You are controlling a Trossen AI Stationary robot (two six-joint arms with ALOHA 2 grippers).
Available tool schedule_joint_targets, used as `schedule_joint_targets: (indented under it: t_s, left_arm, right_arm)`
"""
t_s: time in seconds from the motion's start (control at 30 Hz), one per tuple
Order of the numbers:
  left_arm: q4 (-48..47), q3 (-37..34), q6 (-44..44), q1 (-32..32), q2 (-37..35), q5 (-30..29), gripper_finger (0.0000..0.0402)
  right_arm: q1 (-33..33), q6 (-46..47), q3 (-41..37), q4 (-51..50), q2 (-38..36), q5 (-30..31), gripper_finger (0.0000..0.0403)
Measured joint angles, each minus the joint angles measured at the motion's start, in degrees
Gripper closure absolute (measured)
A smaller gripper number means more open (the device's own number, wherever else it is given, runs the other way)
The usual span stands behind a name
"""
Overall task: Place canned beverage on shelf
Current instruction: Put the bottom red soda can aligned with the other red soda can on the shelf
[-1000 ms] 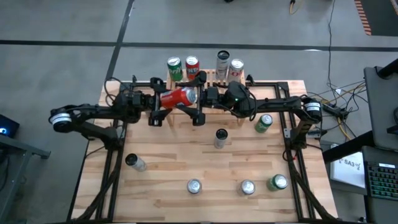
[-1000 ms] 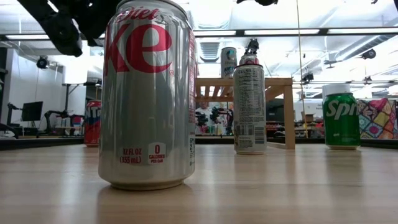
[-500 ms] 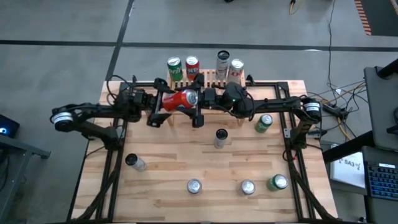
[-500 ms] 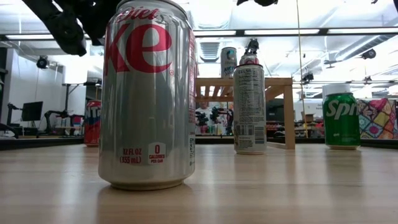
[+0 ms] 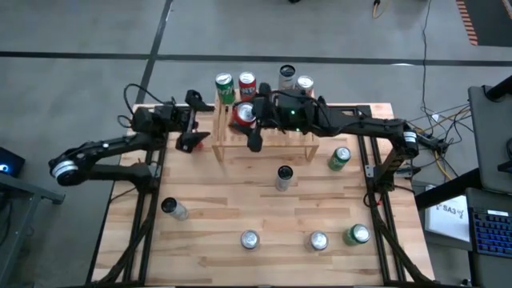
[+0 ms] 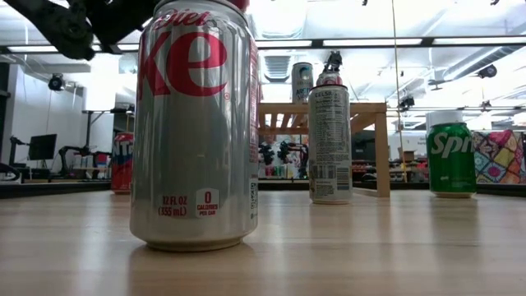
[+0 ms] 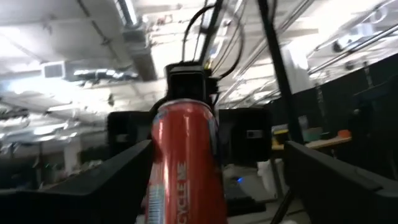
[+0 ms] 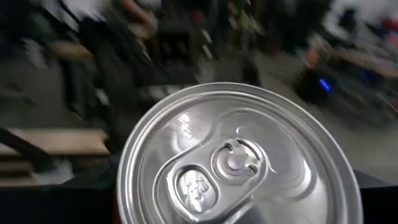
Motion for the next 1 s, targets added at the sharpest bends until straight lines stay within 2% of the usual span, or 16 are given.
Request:
schedule_joint_targets:
  t_s: [0.1, 0.3, 0.67, 0.9, 1.0]
  left_arm:
    - [-5.1, 0.0, 0.0, 2.3, -2.7, 0.0, 0.0061]
    - [-10.8, -0.1, 0.1, 5.7, -7.1, 0.0, 0.0061]
    - [-18.2, -0.1, 0.2, 9.5, -12.0, 0.0, 0.0061]
    - [-20.3, -0.1, 0.7, 9.7, -12.2, 0.0, 0.0061]
    - [-20.3, -0.1, 1.2, 9.7, -12.2, 0.0, 0.0061]
  right_arm:
    - [-0.7, 1.1, 2.8, -8.6, 0.4, 5.6, 0.0126]
    - [-4.0, 5.3, 0.7, -13.3, 1.6, 6.1, 0.0126]
    - [-9.9, 7.5, -2.0, -8.9, 7.0, -1.9, 0.0126]
    - [-10.5, 7.2, -2.0, -8.1, 9.6, -1.1, 0.0126]
    - [-10.6, 8.5, -2.0, -7.9, 10.0, 1.4, 0.0126]
